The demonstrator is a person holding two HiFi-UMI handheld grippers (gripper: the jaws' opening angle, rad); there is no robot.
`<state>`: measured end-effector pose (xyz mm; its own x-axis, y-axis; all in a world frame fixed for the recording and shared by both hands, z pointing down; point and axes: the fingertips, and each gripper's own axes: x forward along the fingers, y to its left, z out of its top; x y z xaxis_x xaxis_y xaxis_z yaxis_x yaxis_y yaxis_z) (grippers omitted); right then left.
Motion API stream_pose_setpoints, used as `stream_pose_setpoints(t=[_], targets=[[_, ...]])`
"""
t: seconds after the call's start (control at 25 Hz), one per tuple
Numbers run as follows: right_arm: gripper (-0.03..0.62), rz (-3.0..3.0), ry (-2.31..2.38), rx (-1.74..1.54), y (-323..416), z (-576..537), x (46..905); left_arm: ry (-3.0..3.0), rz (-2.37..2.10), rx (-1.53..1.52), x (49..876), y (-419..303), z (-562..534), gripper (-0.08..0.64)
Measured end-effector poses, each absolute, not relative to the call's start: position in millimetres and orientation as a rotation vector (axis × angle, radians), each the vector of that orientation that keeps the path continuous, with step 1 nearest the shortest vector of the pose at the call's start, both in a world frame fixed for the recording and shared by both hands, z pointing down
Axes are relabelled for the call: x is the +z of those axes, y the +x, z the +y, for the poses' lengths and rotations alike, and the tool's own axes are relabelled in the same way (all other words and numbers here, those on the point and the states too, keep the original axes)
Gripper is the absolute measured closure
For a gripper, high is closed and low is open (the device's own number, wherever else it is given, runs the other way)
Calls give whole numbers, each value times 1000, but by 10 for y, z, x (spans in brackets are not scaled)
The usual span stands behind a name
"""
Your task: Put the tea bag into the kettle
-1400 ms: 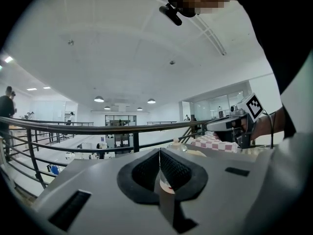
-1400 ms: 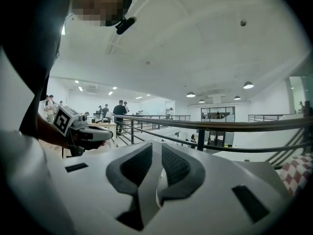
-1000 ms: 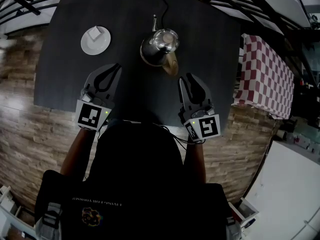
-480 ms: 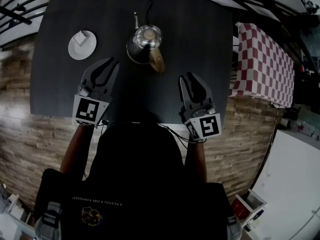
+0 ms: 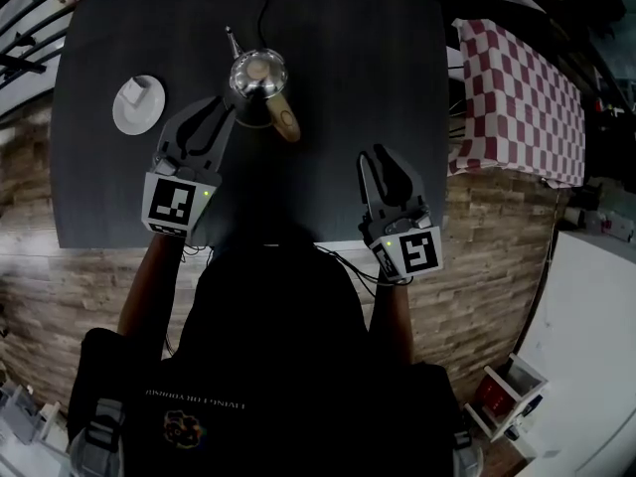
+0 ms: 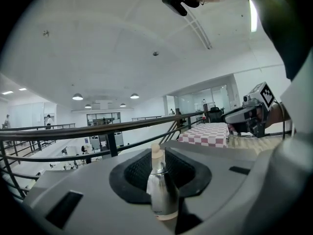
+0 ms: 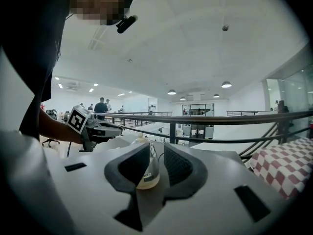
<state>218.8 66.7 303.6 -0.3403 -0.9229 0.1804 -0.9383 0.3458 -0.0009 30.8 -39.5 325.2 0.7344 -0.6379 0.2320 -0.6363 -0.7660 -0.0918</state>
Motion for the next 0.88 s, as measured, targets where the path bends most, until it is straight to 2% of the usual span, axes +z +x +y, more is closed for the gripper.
stream_pose_setpoints(t=[0.88], targets=[[509,-2381,1788,239,2510,833,3183,-2931,1026,-533,3564,727,-809,435]])
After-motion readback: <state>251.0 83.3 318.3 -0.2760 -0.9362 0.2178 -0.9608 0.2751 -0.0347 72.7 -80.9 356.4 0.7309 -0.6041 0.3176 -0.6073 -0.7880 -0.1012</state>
